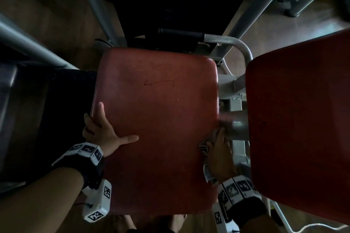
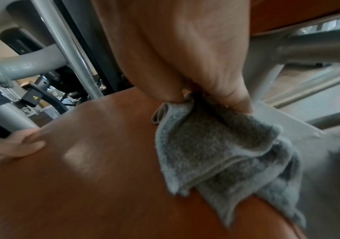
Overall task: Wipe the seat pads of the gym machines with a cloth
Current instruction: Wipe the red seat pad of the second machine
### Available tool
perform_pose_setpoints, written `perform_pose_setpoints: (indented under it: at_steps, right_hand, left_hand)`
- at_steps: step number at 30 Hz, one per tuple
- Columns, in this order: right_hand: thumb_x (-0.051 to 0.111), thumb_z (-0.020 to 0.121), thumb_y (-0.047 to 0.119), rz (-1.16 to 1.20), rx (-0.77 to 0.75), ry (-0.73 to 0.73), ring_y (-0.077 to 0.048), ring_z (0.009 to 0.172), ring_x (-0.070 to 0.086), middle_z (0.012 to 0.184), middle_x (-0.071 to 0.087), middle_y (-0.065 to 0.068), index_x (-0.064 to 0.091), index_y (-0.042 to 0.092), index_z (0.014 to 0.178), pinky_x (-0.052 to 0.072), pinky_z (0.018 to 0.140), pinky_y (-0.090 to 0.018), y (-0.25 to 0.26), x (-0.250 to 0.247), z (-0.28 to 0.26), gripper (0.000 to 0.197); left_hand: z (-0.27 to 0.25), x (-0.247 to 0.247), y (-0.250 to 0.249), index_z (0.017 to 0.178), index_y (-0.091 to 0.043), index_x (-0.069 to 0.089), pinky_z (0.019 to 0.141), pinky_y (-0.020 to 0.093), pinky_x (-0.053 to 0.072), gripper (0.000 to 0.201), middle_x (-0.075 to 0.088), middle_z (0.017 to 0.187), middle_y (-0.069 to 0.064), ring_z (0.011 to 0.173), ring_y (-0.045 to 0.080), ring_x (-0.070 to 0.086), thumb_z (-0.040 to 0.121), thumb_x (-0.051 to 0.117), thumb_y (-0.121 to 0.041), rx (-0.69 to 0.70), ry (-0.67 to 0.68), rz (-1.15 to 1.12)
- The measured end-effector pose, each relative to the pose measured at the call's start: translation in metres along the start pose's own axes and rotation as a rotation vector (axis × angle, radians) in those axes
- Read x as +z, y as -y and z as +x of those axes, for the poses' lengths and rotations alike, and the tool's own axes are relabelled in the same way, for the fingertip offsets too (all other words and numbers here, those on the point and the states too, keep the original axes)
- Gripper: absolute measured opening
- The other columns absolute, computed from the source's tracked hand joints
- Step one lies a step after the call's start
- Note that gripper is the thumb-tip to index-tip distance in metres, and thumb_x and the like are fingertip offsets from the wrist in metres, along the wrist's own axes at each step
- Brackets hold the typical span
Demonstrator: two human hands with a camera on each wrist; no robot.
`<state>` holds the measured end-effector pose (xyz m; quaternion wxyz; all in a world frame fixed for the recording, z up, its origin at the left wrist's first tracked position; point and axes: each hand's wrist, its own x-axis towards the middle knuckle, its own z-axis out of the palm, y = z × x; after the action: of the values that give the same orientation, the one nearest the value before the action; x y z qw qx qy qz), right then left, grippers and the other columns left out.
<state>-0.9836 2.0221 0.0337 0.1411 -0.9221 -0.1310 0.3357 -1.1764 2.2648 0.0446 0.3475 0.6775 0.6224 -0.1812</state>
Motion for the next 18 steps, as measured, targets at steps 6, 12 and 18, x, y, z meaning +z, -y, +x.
perform_pose_setpoints:
  at_steps: [6, 12, 18]
  right_hand:
    - [0.031, 0.102, 0.018, 0.139, 0.016, -0.02, -0.033, 0.126, 0.047, 0.143, 0.041, -0.023, 0.002, 0.012, 0.154, 0.039, 0.105, -0.041, 0.002, 0.001, 0.022, 0.06]
    - [0.046, 0.097, 0.029, 0.053, -0.073, -0.099, -0.034, 0.136, 0.032, 0.155, 0.022, -0.016, -0.004, 0.019, 0.154, 0.037, 0.103, -0.049, -0.002, 0.01, 0.009, 0.076]
    - [0.051, 0.096, 0.026, 0.112, -0.106, -0.189, -0.033, 0.131, 0.042, 0.151, 0.03, -0.017, 0.005, 0.013, 0.154, 0.041, 0.102, -0.044, 0.02, 0.004, 0.045, 0.075]
  left_hand:
    - [0.0, -0.002, -0.001, 0.135, -0.053, -0.034, 0.11, 0.067, 0.013, 0.156, -0.026, 0.156, 0.014, 0.142, 0.05, -0.001, 0.037, 0.088, -0.063, 0.002, 0.021, -0.011]
    - [0.002, -0.002, -0.003, 0.133, -0.052, -0.036, 0.11, 0.066, 0.016, 0.156, -0.025, 0.156, 0.015, 0.142, 0.05, 0.0, 0.035, 0.085, -0.066, -0.005, 0.011, 0.008]
    - [0.003, -0.004, -0.001, 0.132, -0.053, -0.038, 0.11, 0.067, 0.017, 0.157, -0.028, 0.155, 0.014, 0.142, 0.05, -0.001, 0.037, 0.085, -0.066, 0.002, 0.037, -0.003]
